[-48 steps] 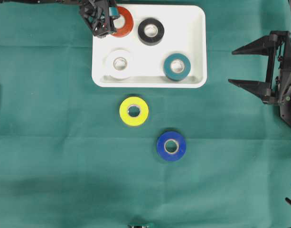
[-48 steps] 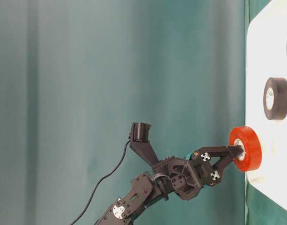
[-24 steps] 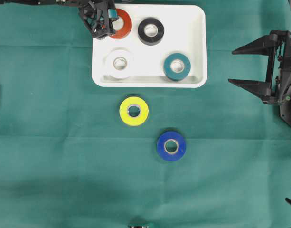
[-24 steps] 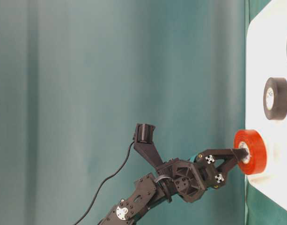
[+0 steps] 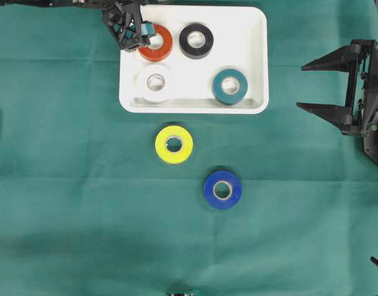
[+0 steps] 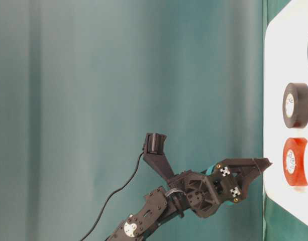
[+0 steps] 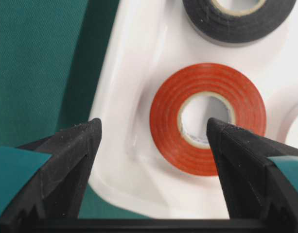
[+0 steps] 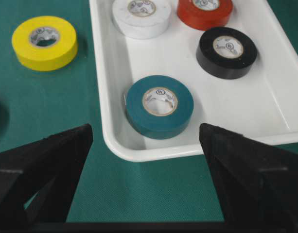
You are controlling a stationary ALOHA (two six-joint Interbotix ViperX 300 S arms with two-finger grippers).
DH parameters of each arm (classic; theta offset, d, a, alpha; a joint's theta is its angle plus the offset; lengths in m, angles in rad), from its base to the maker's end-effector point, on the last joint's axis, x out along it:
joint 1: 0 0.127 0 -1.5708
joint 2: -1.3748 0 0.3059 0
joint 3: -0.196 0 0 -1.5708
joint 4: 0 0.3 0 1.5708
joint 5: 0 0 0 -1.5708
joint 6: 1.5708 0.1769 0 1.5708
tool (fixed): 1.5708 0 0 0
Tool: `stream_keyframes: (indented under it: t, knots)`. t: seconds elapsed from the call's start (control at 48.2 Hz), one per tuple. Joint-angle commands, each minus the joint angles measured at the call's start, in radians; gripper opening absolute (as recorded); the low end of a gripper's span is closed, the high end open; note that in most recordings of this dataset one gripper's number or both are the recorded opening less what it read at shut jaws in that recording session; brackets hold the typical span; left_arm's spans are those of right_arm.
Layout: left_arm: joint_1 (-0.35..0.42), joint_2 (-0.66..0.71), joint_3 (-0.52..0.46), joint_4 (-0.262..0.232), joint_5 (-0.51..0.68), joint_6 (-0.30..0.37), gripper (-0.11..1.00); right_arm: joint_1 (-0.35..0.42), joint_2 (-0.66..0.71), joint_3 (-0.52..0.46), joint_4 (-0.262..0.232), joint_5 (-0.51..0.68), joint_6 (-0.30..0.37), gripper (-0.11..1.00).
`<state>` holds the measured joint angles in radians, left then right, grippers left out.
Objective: Put the tape alternately from left to right into the white case.
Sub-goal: 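Release the red-orange roll in the tray and retract the left gripper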
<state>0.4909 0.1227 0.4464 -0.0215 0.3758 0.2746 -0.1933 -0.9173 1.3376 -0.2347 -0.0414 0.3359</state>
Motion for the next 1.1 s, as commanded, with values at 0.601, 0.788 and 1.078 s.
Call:
stream_keyframes:
  t: [0.601, 0.788, 1.078]
  knots:
    - [-0.008, -0.466, 0.396, -0.005, -0.071, -0.061, 0.84, 0.002, -0.009, -0.006, -0.002, -0.005, -0.002, 0.64]
    - [-0.012, -0.509, 0.459, -0.005, -0.092, -0.066, 0.84, 0.002, -0.009, -0.006, -0.002, -0.005, -0.002, 0.64]
    - [-0.163, -0.574, 0.495, -0.005, -0.092, -0.066, 0.84, 0.002, -0.009, -0.008, -0.002, -0.005, -0.002, 0.64]
